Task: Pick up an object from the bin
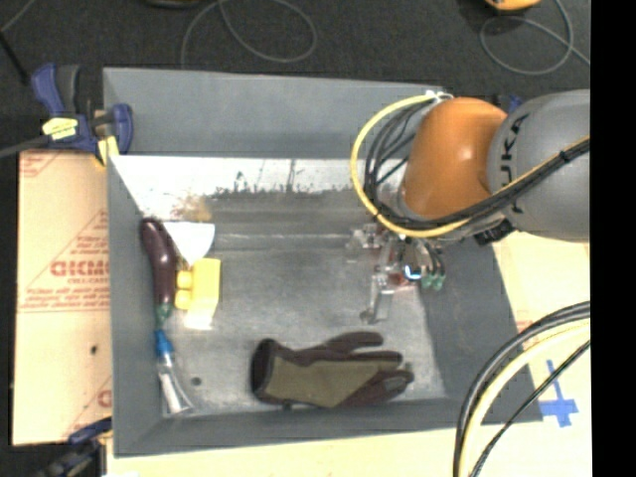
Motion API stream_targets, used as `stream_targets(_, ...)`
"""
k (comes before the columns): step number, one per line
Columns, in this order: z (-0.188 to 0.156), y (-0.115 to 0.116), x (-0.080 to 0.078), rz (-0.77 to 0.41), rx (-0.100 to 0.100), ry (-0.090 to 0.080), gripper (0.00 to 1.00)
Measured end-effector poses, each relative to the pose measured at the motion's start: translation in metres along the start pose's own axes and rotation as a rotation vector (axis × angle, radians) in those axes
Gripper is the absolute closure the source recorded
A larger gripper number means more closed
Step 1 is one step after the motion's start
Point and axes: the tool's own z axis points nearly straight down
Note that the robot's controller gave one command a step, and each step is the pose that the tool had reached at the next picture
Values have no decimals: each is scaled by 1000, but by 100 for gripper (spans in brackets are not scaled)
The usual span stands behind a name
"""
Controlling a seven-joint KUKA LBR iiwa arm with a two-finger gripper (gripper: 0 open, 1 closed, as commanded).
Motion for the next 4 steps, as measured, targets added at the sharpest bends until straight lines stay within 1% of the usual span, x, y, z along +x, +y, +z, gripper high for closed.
stream_targets(1,-5,0,-1,0,1,-6,0)
stream_targets(2,22,-9,19,-59,1,-15,0)
stream_targets(3,64,-26,65,-26,0,-9,0)
stream_targets(4,67,-5,58,108,-1,-19,100)
